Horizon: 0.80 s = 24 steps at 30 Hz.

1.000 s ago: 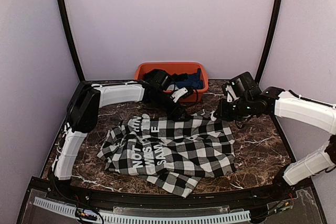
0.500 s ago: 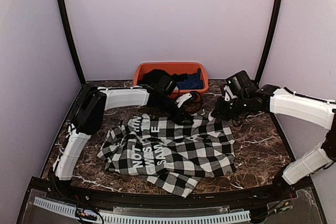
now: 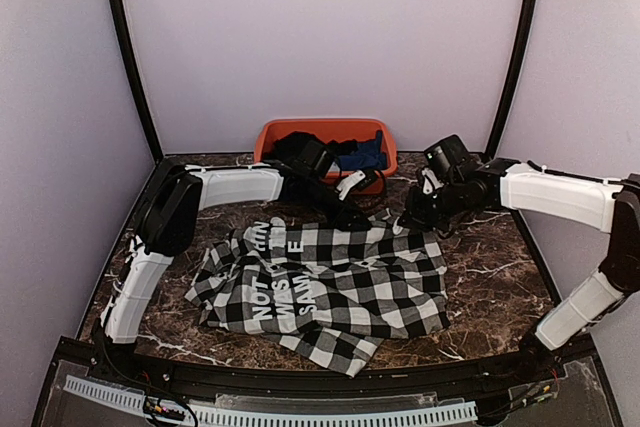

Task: Pin the brooch onto the clothing
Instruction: Pick up the clothing with brooches at the center of the board.

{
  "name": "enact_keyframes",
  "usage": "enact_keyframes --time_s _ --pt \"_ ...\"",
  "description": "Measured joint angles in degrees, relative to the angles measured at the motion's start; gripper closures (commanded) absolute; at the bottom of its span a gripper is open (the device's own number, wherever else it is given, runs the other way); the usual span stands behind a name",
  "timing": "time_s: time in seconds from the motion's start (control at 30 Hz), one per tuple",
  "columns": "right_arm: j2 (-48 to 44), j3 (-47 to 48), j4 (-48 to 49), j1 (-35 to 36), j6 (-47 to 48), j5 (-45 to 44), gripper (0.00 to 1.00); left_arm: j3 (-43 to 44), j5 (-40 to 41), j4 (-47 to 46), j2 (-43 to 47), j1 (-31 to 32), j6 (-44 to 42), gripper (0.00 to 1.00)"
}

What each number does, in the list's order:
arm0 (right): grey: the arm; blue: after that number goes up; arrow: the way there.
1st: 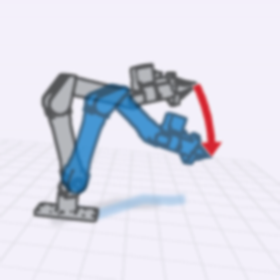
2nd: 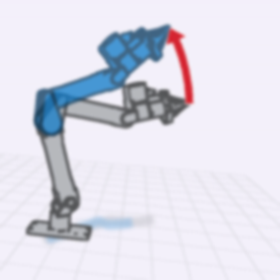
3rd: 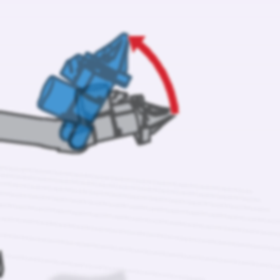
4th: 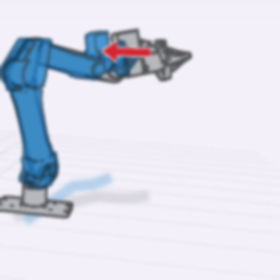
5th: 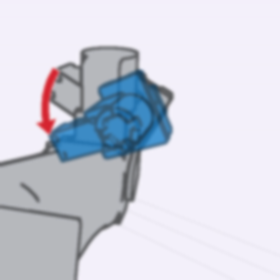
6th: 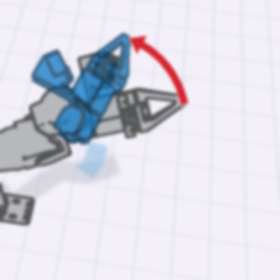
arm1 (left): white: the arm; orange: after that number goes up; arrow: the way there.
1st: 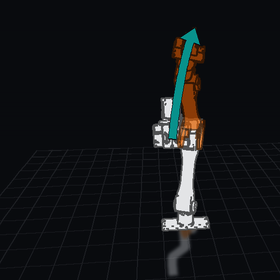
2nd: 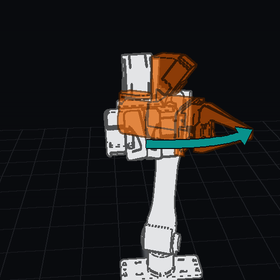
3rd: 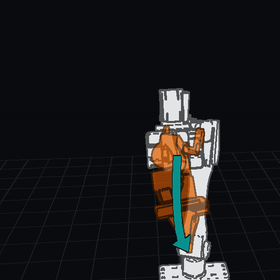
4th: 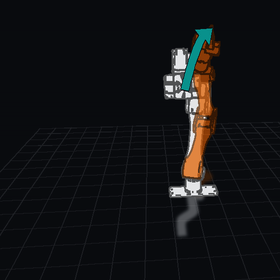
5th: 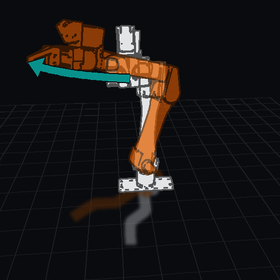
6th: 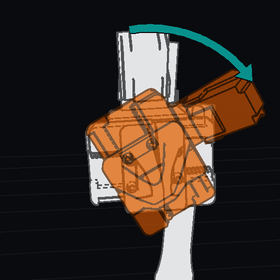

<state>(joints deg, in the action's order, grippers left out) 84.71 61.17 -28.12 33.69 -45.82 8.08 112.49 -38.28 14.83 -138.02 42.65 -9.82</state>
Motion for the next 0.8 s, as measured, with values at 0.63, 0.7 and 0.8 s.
enact_keyframes --time_s 0.63,0.7,0.8 --pt "8.09 4.0 -1.31 -3.82 -4.2 8.02 1.0 -0.31 -4.09 -1.51 -0.11 0.02 1.25 0.99" --pt "8.13 4.02 -1.29 -4.11 -4.55 8.55 1.0 -0.85 -4.37 -1.79 -0.11 0.09 1.22 0.99" --pt "8.74 4.35 -1.27 -4.28 -5.35 9.18 1.0 -2.03 -4.39 -2.36 -0.11 0.39 1.07 0.99"
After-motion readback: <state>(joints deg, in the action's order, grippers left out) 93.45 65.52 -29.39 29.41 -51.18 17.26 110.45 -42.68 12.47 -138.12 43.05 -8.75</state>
